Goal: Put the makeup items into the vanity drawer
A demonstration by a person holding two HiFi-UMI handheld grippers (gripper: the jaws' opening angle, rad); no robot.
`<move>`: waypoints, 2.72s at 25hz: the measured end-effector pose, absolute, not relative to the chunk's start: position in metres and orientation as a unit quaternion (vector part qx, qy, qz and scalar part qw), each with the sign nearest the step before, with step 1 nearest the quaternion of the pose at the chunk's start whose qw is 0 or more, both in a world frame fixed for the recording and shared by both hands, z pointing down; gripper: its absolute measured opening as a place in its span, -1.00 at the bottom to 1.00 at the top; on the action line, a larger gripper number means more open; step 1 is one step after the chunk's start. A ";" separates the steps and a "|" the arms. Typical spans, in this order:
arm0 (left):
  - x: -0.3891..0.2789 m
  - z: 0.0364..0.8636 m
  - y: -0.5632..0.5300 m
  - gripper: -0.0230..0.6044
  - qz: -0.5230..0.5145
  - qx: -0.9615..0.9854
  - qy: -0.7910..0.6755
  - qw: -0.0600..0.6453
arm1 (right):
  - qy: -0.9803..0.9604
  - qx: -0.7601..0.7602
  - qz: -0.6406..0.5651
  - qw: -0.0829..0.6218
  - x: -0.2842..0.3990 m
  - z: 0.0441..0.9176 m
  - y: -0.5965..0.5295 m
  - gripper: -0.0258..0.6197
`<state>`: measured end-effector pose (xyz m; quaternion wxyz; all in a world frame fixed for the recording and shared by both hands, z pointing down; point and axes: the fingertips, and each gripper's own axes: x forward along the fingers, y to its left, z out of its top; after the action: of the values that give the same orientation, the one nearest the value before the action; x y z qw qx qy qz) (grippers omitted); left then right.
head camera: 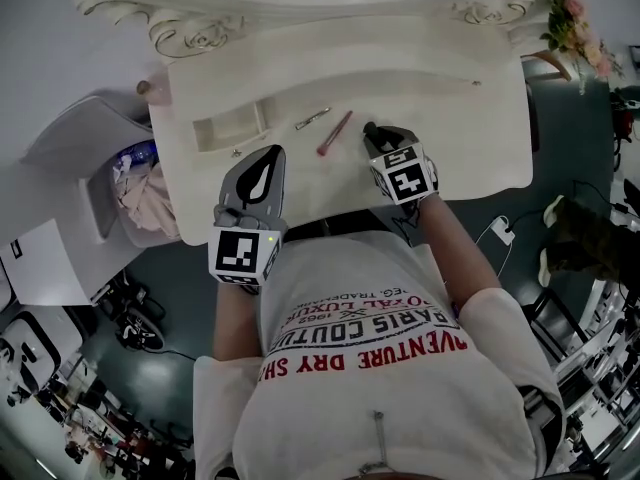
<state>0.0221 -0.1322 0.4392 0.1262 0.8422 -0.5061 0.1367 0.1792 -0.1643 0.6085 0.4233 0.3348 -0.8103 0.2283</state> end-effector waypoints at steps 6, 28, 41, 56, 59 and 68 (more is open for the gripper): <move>0.000 0.420 -0.127 -0.89 0.127 0.849 -0.501 0.111 | -0.815 0.357 0.210 0.404 0.161 0.577 -0.172 -0.58; -0.185 0.402 -0.088 -0.89 0.106 0.810 -0.566 0.107 | -0.881 0.246 0.141 0.377 -0.084 0.530 -0.167 -0.50; -0.227 0.413 -0.064 -0.89 0.101 0.797 -0.582 0.122 | -0.869 0.277 0.181 0.366 -0.115 0.541 -0.164 -0.16; -0.166 0.408 -0.092 -0.89 0.093 0.846 -0.514 0.109 | -0.827 0.383 0.197 0.361 -0.007 0.535 -0.163 -0.15; -0.143 0.408 -0.103 -0.89 0.095 0.857 -0.495 0.108 | -0.808 0.410 0.214 0.365 0.030 0.543 -0.164 -0.16; -0.093 0.420 -0.125 -0.89 0.119 0.880 -0.444 0.121 | -0.753 0.456 0.286 0.379 0.094 0.593 -0.160 -0.15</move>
<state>-0.0927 -0.1254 0.4204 0.1212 0.8800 -0.4436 0.1189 0.0940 -0.1601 0.5935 0.3793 0.4556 -0.7530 0.2855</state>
